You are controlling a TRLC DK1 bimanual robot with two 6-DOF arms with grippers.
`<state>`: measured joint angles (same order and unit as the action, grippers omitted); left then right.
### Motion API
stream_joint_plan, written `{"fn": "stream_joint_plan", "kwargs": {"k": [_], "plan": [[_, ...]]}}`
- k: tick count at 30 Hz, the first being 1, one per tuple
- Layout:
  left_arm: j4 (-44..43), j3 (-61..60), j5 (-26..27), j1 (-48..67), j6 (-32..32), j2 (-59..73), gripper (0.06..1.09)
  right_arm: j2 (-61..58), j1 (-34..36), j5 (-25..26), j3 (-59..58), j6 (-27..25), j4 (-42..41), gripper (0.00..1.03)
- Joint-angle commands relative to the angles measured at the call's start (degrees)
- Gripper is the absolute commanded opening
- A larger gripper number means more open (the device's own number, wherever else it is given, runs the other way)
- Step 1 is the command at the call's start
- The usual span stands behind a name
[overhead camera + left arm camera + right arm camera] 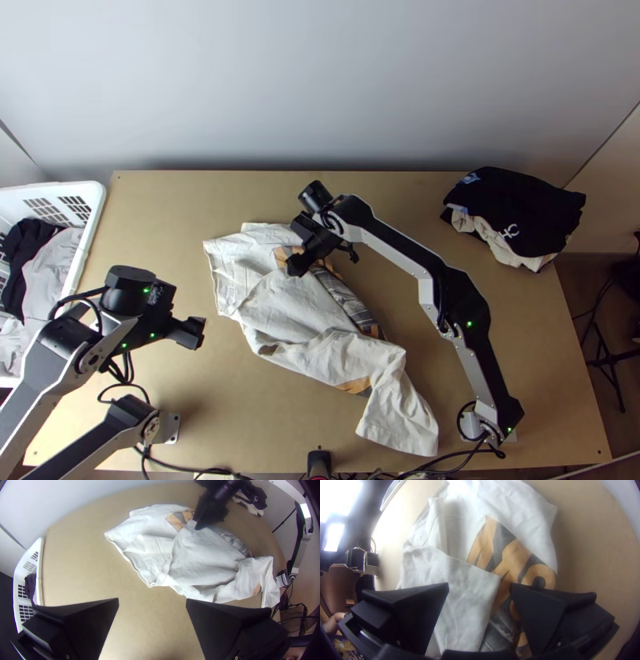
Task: Fold the t-shirt
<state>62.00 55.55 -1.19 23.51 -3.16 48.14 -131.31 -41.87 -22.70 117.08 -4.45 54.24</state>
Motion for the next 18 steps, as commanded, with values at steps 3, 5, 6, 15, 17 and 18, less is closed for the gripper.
{"fn": "stream_joint_plan", "kwargs": {"k": [3, 5, 6, 15, 17, 18], "plan": [[-3.55, -4.84, 0.49, 1.54, 1.93, 3.72, 1.04, -0.44, -2.17, 0.02, -0.01, -0.30, 1.22, 0.61], [-4.43, -5.54, 0.49, 2.33, 2.54, 5.47, 1.04, -0.44, -2.61, 0.02, -0.36, -0.21, 1.57, 0.61], [-4.96, -5.80, 0.49, 3.04, 2.54, 6.35, 1.04, -0.53, -2.69, 0.02, -0.45, -0.21, 1.75, 0.60], [-9.70, -5.36, 0.40, 12.26, 3.25, 15.49, 1.04, -0.18, -2.87, 0.64, 0.17, -0.74, 1.84, 0.03], [-9.70, -4.92, 0.40, 14.20, 3.77, 17.60, 1.04, 0.08, -2.69, 0.73, 0.70, -0.65, 1.75, 0.03], [-9.79, -4.57, 0.40, 15.34, 4.21, 18.31, 1.04, 0.17, -2.52, 0.73, 0.87, -0.47, 1.84, 0.03]]}}
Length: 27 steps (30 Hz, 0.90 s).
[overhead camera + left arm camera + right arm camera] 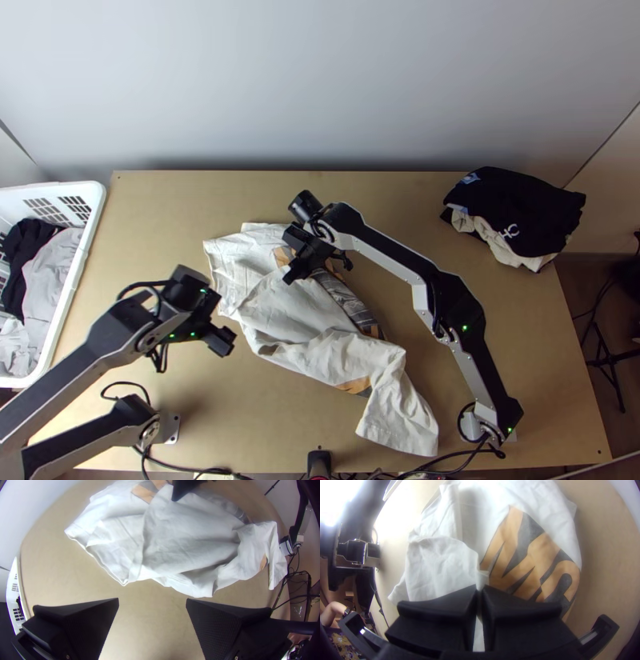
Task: Fold the t-shirt
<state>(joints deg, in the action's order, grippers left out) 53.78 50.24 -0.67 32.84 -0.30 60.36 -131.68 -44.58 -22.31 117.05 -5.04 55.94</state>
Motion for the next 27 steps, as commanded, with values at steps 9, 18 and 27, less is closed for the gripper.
{"fn": "stream_joint_plan", "kwargs": {"k": [9, 18, 27], "plan": [[-1.84, 3.55, 1.02, 13.48, 1.35, 13.03, 1.04, 1.60, 0.81, 0.60, 0.54, 0.20, 0.75, 0.03], [-4.12, 3.29, 1.46, 16.20, 0.82, 18.30, 1.00, 2.65, 1.86, 0.95, 1.60, 0.12, 0.92, 0.03], [-8.87, 2.67, 8.93, 14.88, 1.79, 23.49, 0.09, 4.24, 3.09, 1.04, 4.06, 0.29, 2.33, 0.03]]}}
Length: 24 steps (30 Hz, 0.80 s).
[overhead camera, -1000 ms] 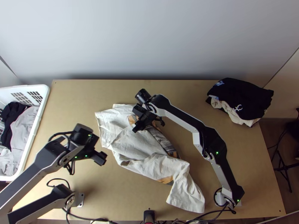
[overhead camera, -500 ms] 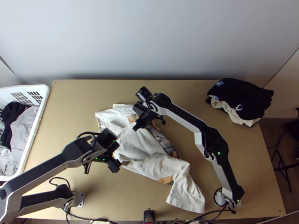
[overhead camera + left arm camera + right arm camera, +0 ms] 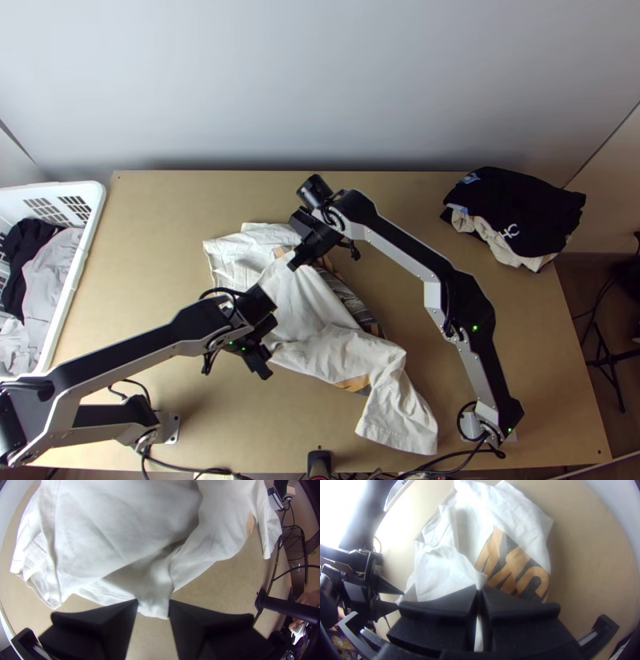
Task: Fold the t-shirt
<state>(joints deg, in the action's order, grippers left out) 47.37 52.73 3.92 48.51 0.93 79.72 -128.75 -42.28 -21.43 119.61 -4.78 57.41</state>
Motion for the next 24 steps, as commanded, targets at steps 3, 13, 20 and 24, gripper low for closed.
{"fn": "stream_joint_plan", "kwargs": {"k": [3, 13, 20, 24], "plan": [[-3.08, 0.53, 4.34, -2.90, 0.83, 3.95, 0.09, 3.06, 1.24, 0.16, 1.50, 0.12, 1.04, 0.03], [4.48, 13.98, 4.34, -19.86, 1.09, -8.36, 0.09, 13.08, 6.33, 1.74, 4.67, 0.91, 4.29, 0.03], [10.37, 25.93, 4.43, -33.31, 4.08, -14.77, 0.09, 21.35, 10.91, 7.63, 10.73, 0.64, 5.79, 0.03], [12.57, 33.58, 4.51, -38.84, 4.87, -16.62, 0.10, 26.53, 13.10, 10.80, 11.96, 0.47, 5.79, 0.03]]}}
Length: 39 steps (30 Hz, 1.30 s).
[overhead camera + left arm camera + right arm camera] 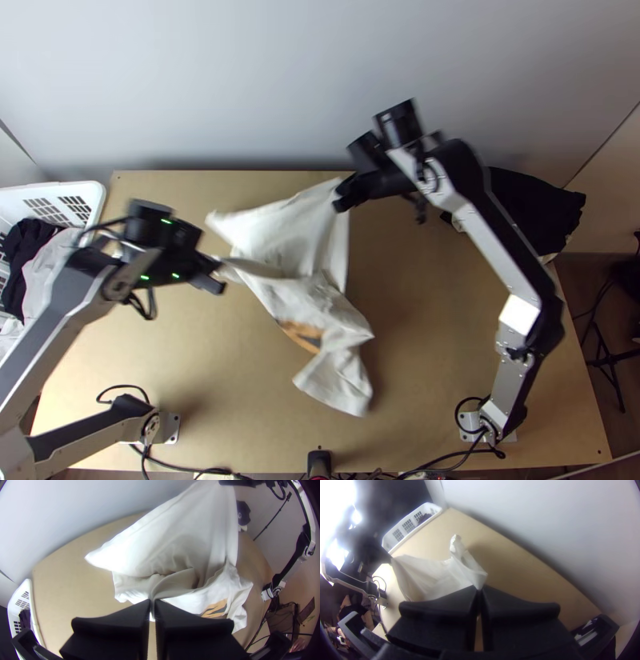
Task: Fold the t-shirt
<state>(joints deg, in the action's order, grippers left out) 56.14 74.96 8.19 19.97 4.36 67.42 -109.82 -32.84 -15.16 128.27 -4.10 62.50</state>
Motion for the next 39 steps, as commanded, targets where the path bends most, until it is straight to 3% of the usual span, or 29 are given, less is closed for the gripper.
{"fn": "stream_joint_plan", "kwargs": {"k": [1, 8, 13, 19, 23, 27, 39], "plan": [[4.07, 13.28, 0.52, -11.62, 1.70, -4.58, 0.10, 8.92, 4.28, 4.96, 3.30, -0.21, 0.78, 0.03], [4.15, 25.59, 1.31, -17.15, 1.70, -3.70, 0.10, 16.22, 8.67, 5.40, 3.22, -0.12, 2.98, 0.03], [3.27, 27.96, 1.31, -19.61, 1.26, -3.26, 0.10, 20.52, 10.08, 5.31, -1.18, -0.21, 5.44, 0.03], [1.96, 15.04, 2.19, -22.69, 1.44, -6.33, 0.10, 29.05, 12.01, 3.64, -21.39, -1.70, 5.35, 0.03], [-4.11, 2.82, 2.36, -23.04, 3.46, -8.09, 0.10, 33.62, 11.39, 1.80, -34.22, -1.88, 4.03, 0.03], [-11.84, -1.48, 2.27, -23.13, 3.81, -5.89, 0.10, 36.52, 10.34, 1.80, -42.05, -1.79, 1.92, 0.03], [-22.83, 9.07, 2.36, -23.04, 3.11, 6.15, 0.10, 34.59, 13.86, 2.50, -36.60, -2.14, -5.99, 0.03]]}}
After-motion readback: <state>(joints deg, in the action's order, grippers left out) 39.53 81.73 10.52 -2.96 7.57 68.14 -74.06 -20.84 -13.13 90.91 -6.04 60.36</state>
